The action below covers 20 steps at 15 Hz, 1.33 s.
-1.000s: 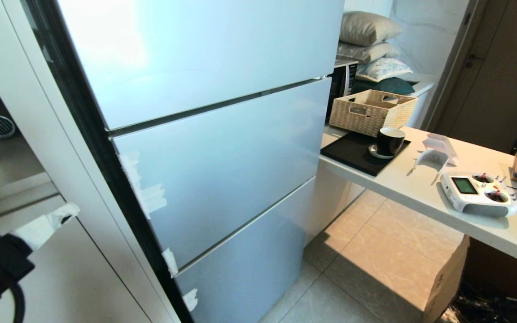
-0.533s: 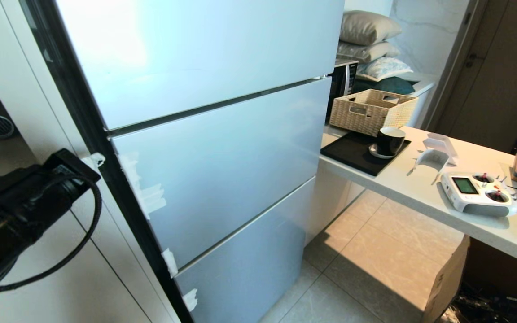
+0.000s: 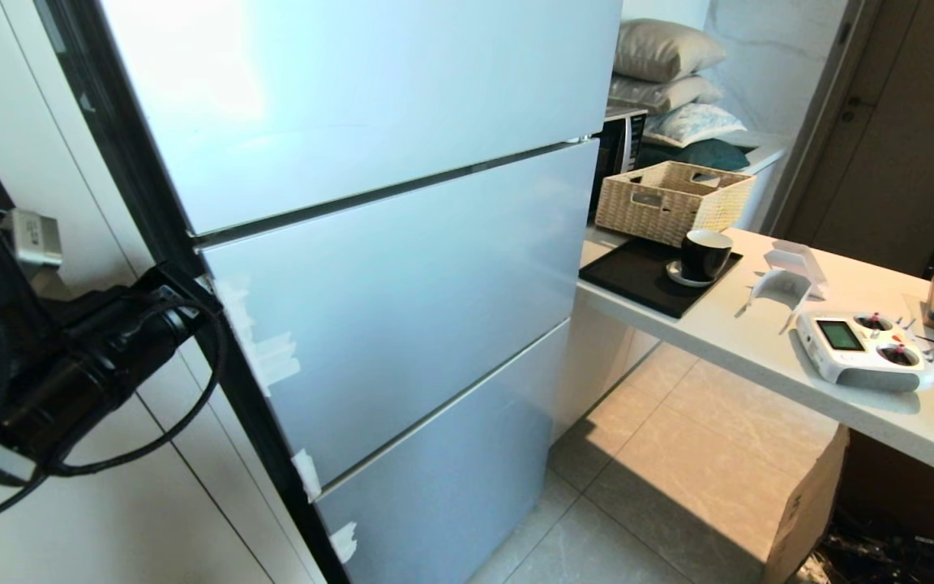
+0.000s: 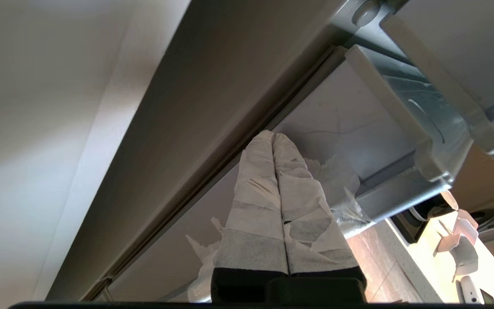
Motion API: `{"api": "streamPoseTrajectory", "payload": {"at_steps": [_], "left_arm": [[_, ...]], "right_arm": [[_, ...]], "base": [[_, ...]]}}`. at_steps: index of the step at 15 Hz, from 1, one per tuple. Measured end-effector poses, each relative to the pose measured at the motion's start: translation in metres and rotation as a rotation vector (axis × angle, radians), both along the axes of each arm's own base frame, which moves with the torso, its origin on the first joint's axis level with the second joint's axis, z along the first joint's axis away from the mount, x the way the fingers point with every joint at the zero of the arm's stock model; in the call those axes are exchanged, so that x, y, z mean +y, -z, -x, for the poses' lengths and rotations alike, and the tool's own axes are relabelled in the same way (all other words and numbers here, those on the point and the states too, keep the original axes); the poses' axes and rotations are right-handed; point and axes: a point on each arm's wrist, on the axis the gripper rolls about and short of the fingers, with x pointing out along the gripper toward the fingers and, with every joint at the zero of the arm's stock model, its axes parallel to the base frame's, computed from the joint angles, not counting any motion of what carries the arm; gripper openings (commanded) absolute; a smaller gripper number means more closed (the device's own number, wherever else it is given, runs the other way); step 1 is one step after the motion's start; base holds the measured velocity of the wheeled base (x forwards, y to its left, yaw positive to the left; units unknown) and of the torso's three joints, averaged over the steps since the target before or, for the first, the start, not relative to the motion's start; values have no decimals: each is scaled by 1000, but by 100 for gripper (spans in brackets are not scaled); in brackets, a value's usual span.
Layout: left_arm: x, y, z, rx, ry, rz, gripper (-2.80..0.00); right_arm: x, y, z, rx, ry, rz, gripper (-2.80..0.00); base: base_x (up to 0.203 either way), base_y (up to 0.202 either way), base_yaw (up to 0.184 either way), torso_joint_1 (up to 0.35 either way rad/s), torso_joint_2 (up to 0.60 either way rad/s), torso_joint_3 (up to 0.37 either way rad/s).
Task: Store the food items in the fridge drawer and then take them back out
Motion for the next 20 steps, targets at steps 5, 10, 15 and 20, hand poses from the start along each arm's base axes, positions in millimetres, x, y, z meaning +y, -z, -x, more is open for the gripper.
{"api": "streamPoseTrajectory", "payload": {"at_steps": [5,10,15,20], "left_arm": [[-4,3,6,9,31,-2,-280],[-21,9,20,28,127,-6,-280],[-37,13,28,41,203,-9,-280],[-54,16,43,60,376,20,-280]], "right_arm": [[0,0,0,0,0,0,-280],[0,0,0,0,0,0,-280],[0,0,0,0,0,0,-280],[0,0,0,0,0,0,-280]], "base": [[0,0,0,0,0,0],[0,0,0,0,0,0],[0,0,0,0,0,0],[0,0,0,0,0,0]]}}
